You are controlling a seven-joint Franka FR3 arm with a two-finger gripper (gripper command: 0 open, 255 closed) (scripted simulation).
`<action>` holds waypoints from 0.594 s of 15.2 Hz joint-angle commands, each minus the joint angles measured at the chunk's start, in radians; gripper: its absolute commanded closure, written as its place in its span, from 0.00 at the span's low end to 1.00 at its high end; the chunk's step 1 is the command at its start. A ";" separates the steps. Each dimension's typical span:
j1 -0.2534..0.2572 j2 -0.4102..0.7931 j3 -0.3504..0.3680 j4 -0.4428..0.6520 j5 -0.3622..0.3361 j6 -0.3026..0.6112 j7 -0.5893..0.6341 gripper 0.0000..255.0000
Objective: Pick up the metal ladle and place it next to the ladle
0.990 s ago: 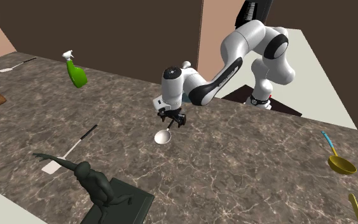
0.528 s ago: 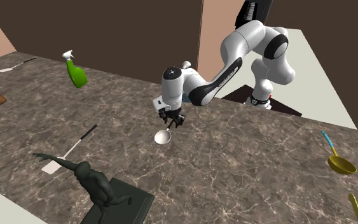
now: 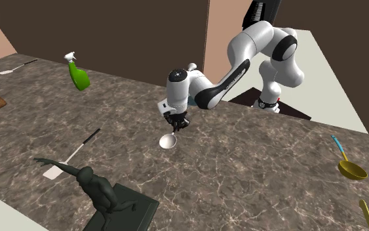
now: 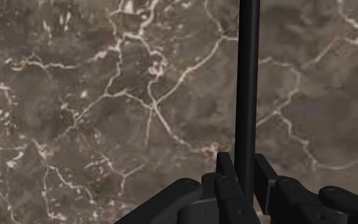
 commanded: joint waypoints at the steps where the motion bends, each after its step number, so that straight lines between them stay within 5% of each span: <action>1: -0.001 0.000 -0.001 -0.002 0.000 0.000 -0.001 1.00; 9: 0.001 -0.036 -0.004 0.051 -0.004 -0.089 -0.008 1.00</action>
